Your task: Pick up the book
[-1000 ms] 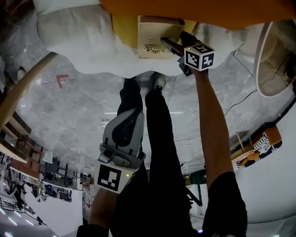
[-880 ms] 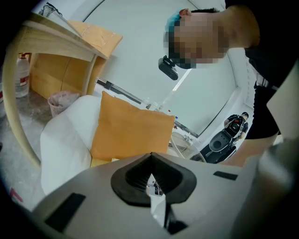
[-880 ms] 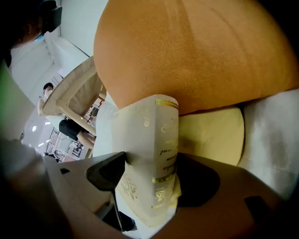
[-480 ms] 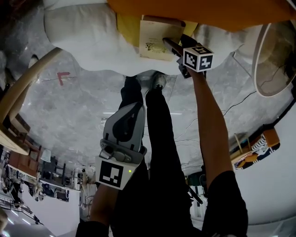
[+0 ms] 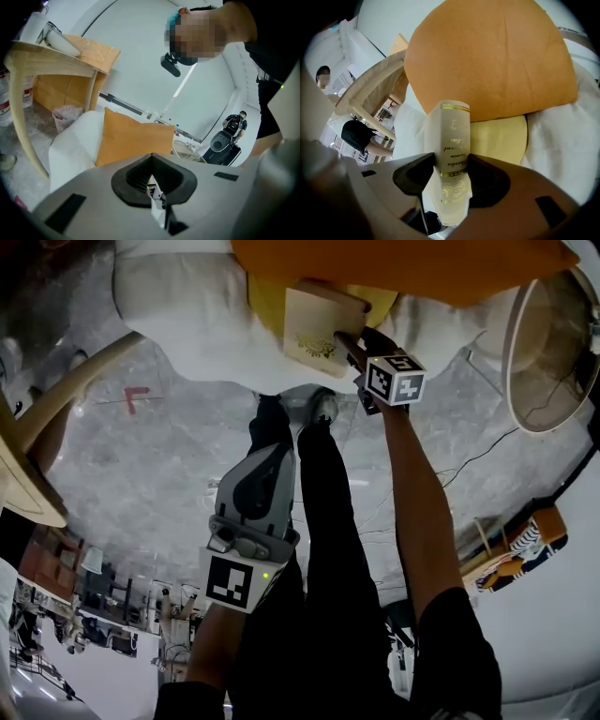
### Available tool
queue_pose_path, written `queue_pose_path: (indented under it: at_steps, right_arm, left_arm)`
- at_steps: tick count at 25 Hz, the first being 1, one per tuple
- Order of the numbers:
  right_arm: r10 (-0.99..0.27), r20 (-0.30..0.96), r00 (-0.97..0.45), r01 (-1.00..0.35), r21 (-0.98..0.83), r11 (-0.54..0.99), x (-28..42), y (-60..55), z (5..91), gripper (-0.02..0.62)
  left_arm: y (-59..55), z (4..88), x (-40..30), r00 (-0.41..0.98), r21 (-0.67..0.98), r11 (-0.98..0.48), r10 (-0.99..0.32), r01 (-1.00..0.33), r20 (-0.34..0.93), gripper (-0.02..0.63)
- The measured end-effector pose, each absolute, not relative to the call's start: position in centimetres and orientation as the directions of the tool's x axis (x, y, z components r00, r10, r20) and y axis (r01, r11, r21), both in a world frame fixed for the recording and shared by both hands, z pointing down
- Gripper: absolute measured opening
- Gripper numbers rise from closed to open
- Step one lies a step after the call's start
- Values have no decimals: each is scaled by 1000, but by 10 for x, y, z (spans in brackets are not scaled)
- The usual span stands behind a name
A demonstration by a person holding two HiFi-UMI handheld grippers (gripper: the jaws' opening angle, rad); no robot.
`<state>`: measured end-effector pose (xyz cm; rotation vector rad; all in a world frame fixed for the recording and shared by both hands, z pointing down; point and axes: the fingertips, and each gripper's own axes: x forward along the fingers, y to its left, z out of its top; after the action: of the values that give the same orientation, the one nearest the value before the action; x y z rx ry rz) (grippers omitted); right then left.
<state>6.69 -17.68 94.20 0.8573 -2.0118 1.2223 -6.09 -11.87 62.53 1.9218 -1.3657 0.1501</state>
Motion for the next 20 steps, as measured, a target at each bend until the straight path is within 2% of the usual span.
queue_pose_path:
  at_steps: [11,20]
  right_arm:
    - [-225,776,-589,-787,-486,380,64,-151,920,210]
    - [-269,776,-570,-802,-454,389,80,-140,903,204]
  left_arm:
    - [-92,622,-65,392,525,-92,-775,-846,495,2]
    - [-82,616,-45,403,523,-112,-777,-845,484,2]
